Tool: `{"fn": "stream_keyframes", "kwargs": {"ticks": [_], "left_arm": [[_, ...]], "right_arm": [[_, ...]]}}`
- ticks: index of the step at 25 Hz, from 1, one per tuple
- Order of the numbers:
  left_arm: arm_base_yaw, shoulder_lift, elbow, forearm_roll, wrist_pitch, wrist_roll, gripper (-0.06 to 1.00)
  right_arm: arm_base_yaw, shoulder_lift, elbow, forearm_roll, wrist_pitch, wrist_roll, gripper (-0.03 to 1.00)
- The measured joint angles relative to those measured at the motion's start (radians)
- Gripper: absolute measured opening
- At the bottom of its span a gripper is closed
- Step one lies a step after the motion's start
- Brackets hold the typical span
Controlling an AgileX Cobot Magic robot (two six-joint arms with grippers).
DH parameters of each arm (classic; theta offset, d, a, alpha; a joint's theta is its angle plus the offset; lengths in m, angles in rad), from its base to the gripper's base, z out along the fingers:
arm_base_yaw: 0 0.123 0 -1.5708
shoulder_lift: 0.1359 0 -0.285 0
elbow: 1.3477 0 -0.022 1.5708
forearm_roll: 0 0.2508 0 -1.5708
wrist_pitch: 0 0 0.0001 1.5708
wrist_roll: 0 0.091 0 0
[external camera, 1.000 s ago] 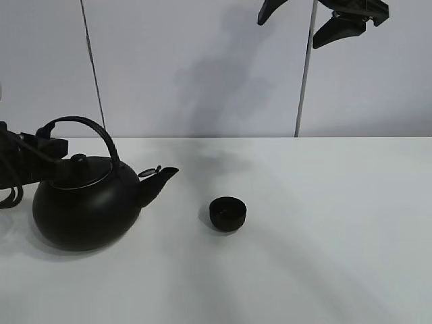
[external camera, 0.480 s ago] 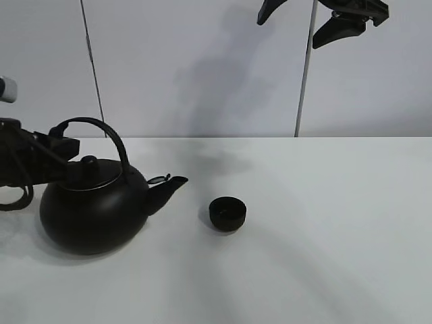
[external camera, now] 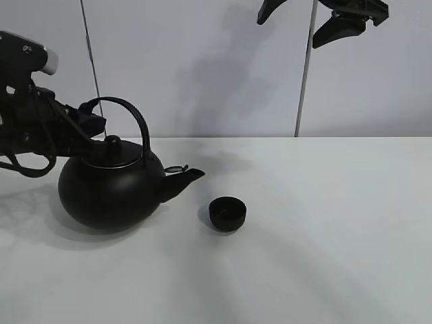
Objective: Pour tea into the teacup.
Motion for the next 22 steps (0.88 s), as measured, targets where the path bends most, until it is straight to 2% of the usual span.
{"fn": "stream_keyframes", "kwargs": {"ticks": [10, 22], "left_arm": [[-0.021, 0.0, -0.088, 0.037, 0.159, 0.001, 0.1], [-0.063, 0.065, -0.186, 0.02, 0.207, 0.001, 0.1]], "right_arm": [[0.0, 0.0, 0.0, 0.0, 0.0, 0.0, 0.61], [0.0, 0.0, 0.0, 0.0, -0.004, 0.0, 0.61]]}}
